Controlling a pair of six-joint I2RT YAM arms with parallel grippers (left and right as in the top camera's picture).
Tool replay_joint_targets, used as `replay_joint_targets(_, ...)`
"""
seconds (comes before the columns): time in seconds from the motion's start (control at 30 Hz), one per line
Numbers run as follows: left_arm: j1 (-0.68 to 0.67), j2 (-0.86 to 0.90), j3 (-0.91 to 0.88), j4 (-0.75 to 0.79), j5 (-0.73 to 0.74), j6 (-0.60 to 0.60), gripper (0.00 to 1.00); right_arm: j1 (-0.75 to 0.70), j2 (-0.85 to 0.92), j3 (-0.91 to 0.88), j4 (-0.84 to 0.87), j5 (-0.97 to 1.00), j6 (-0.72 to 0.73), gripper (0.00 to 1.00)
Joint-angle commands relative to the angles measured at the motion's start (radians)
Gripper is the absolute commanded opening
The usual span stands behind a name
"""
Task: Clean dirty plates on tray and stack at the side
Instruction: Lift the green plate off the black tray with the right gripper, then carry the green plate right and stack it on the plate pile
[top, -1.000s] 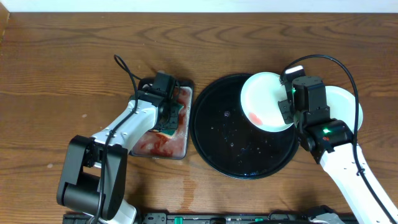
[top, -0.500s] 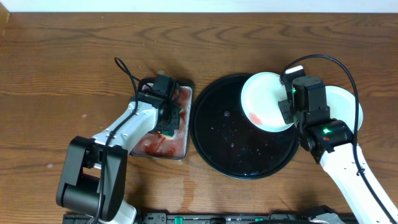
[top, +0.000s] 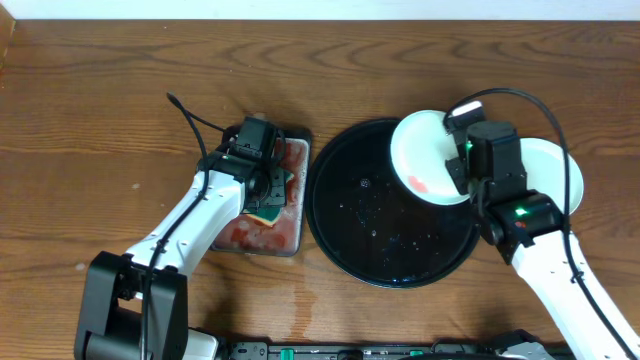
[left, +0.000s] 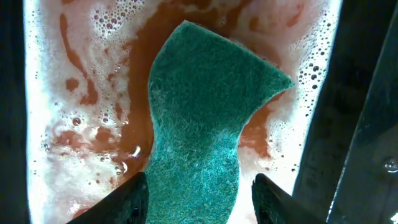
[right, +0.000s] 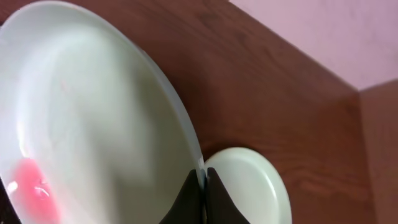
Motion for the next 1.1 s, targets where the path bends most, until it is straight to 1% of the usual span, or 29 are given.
replay_joint_targets(0.0,0.001,-0.002,-0.01,-0.005,-0.008,-0.035,0.55,0.079,-0.014,0.0,0.021,0.15,-0.094,0.01)
replay_joint_targets(0.2,0.001,-0.002,-0.01,-0.005,-0.008,-0.035,0.57,0.218,-0.014,0.0,0.081,0.345,-0.157,0.01)
replay_joint_targets(0.3,0.001,-0.002,-0.011,-0.005,-0.008,-0.035,0.58,0.294,-0.014,0.0,0.106,0.396,-0.19,0.01)
replay_joint_targets(0.53,0.001,0.0,-0.011,-0.005,-0.008,-0.035,0.6,0.414,-0.014,0.0,0.195,0.581,-0.195,0.01)
replay_joint_targets(0.63,0.001,0.0,-0.011,-0.005,-0.008,-0.035,0.6,0.432,-0.01,0.0,0.237,0.654,-0.195,0.01)
replay_joint_targets(0.73,0.001,0.0,-0.011,-0.005,-0.008,-0.035,0.6,0.432,-0.003,0.0,0.258,0.687,-0.195,0.01)
replay_joint_targets(1.07,0.001,0.0,-0.011,-0.005,-0.008,-0.035,0.61,0.432,0.019,0.0,0.259,0.695,-0.183,0.01)
